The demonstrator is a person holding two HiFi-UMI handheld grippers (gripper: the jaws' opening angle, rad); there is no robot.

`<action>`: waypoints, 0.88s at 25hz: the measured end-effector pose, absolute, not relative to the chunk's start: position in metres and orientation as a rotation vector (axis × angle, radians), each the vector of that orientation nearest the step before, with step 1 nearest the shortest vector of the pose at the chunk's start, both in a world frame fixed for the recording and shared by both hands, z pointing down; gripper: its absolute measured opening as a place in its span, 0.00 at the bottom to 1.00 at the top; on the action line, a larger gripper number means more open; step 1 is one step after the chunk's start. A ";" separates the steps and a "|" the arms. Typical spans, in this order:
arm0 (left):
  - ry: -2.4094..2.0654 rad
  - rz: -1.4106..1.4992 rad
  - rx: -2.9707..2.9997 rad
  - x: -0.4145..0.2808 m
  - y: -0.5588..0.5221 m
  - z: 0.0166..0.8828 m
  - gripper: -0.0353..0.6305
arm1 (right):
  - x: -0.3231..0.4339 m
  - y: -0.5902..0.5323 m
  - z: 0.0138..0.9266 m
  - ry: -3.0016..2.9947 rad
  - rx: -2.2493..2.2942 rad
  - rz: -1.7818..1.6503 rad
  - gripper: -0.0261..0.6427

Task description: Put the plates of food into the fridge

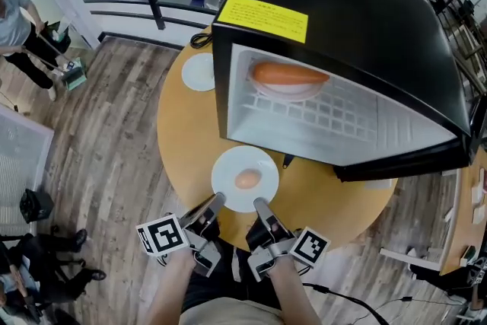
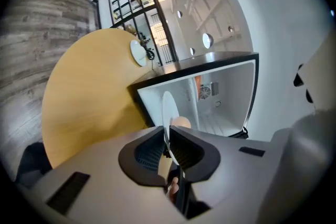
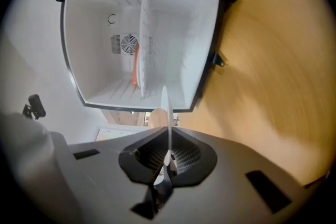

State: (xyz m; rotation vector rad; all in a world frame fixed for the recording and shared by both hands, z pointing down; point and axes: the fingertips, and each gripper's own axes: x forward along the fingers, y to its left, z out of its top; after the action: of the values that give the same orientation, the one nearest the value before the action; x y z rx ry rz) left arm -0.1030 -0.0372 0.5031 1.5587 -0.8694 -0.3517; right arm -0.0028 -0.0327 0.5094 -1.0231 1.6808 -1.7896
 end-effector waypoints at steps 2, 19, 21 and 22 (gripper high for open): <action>-0.864 -0.327 1.667 -0.091 -0.044 0.478 0.09 | 0.009 -0.035 0.488 1.659 -1.034 -1.738 0.07; -0.992 -0.183 2.250 -0.006 -0.089 0.371 0.12 | 0.148 -0.109 0.412 1.351 -1.154 -1.406 0.07; -1.041 -0.115 2.322 0.002 -0.085 0.370 0.12 | 0.163 -0.118 0.418 1.295 -1.224 -1.398 0.07; -1.068 -0.083 2.359 0.007 -0.083 0.369 0.11 | 0.169 -0.121 0.422 1.268 -1.251 -1.394 0.07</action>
State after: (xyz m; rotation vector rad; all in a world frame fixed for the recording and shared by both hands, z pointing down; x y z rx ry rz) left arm 0.0066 -0.0829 0.3690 2.3588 -1.0678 -0.0827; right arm 0.1694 -0.1215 0.4216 -1.2514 1.2676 -1.3942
